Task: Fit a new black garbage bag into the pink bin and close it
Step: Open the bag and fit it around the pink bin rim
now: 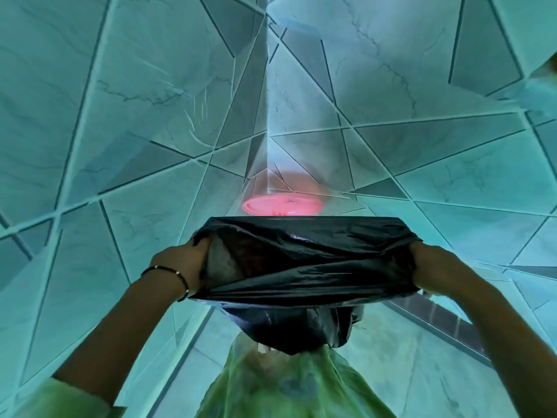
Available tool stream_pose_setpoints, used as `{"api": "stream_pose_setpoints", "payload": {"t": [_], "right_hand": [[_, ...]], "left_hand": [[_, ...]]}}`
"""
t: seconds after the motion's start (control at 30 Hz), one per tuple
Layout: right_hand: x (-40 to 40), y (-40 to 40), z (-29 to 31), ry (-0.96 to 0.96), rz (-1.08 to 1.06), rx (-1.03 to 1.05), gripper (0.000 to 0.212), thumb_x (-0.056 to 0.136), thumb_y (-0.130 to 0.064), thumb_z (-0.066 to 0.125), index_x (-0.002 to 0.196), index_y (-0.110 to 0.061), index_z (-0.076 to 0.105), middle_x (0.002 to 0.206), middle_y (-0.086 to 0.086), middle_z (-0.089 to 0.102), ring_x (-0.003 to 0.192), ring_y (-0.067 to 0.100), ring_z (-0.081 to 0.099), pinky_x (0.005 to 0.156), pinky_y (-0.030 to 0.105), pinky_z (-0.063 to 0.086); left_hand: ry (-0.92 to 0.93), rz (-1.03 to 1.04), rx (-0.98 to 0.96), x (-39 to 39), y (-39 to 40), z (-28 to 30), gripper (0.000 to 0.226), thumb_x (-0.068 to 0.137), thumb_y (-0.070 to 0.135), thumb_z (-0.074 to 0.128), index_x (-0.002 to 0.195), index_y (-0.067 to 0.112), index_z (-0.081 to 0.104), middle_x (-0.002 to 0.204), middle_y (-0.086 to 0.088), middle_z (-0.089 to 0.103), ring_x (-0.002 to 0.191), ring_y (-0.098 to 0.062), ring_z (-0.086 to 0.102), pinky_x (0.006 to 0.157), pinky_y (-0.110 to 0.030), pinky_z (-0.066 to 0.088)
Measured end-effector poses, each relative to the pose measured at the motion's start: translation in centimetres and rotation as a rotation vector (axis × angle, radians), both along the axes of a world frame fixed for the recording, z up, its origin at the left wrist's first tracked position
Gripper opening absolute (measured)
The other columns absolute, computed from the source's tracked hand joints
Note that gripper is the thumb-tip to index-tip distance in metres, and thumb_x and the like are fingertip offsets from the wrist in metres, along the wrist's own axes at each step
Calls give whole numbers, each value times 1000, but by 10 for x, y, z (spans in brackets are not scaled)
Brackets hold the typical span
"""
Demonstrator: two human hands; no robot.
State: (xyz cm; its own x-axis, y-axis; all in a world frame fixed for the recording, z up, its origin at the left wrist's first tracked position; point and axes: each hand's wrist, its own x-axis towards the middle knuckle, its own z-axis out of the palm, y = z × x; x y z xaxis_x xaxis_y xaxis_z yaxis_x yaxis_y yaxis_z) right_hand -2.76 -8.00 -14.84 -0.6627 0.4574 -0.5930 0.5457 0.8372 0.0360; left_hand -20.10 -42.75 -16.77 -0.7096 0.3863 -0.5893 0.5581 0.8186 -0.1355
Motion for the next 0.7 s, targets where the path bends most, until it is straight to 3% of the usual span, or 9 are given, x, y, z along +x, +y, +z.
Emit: {"api": "stream_pose_setpoints", "payload": {"t": [0.07,0.2,0.4,0.53,0.7], "right_hand": [[-11,-2,-14,32,4,13,26,80,-10,53,105,-7,47,105,16,60,88,32,62,71,32,47],[-26,-6,-42,47,-48,-20,34,79,-10,54,112,-4,46,116,20,44,96,41,58,84,44,50],[-50,-7,-89,32,-55,-94,35,78,-9,51,112,-2,46,117,21,49,101,40,56,84,40,47],[-68,-11,-138,3,-33,-169,39,75,-9,52,113,-2,47,119,20,49,102,40,57,85,42,49],[-87,-21,-201,-88,10,-238,36,76,-8,51,112,-3,47,126,22,44,117,39,47,94,43,45]], "left_hand": [[-16,30,-11,0,4,-11,79,84,27,53,145,21,2,145,-12,35,106,-33,58,82,-37,48],[-48,104,-23,-8,12,-27,80,85,26,54,145,19,1,150,-13,28,112,-34,55,88,-38,48],[-95,195,-17,-23,20,-69,74,86,26,54,144,16,8,145,-13,35,115,-34,53,94,-40,47],[-149,302,23,-32,29,-115,72,89,29,46,146,19,3,139,-17,42,118,-37,50,95,-39,42],[-192,326,-11,-34,37,-179,77,89,24,50,146,21,-1,143,-14,36,122,-35,47,100,-40,41]]}}
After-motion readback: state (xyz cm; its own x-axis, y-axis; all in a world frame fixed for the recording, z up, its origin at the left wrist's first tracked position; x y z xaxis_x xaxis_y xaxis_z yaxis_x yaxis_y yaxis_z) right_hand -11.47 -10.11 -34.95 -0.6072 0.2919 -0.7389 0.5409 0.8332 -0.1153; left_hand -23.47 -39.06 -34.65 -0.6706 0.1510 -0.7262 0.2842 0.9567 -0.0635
